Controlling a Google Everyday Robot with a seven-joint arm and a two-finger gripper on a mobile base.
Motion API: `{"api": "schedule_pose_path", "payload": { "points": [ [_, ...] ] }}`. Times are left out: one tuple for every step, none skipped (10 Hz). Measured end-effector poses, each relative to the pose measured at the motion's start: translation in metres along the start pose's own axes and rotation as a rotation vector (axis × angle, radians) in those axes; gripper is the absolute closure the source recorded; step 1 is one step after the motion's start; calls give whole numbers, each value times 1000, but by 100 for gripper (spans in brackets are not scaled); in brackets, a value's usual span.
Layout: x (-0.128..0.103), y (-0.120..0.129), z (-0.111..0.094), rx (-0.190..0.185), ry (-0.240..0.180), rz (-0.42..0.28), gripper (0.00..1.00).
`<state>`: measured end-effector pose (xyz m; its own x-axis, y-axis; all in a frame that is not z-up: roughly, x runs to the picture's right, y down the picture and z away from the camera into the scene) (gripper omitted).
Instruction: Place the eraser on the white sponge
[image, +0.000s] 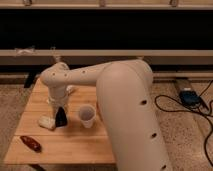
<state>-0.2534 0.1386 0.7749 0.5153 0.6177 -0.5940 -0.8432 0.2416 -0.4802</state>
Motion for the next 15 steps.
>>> {"api": "schedule_pose_path", "payload": {
  "points": [
    [1,9,-1,-7,1,-48,100],
    [0,12,-2,-13,-2,-62,100],
    [1,11,-2,-12,3,-62,100],
    [1,11,-2,-12,3,-62,100],
    [1,11,-2,-12,3,-62,100],
    [1,11,-2,-12,3,-62,100],
    [1,11,-2,-12,4,-61,100],
    [1,11,-2,-12,4,-62,100],
    [1,11,-2,-11,4,-61,100],
    [1,10,-1,-11,5,-60,100],
    [1,10,-1,-11,4,-60,100],
    [1,10,-1,-11,4,-60,100],
    [1,10,-1,-11,4,-59,100],
    [1,10,-1,-12,6,-59,100],
    [1,10,-1,-11,5,-59,100]
  ]
}}
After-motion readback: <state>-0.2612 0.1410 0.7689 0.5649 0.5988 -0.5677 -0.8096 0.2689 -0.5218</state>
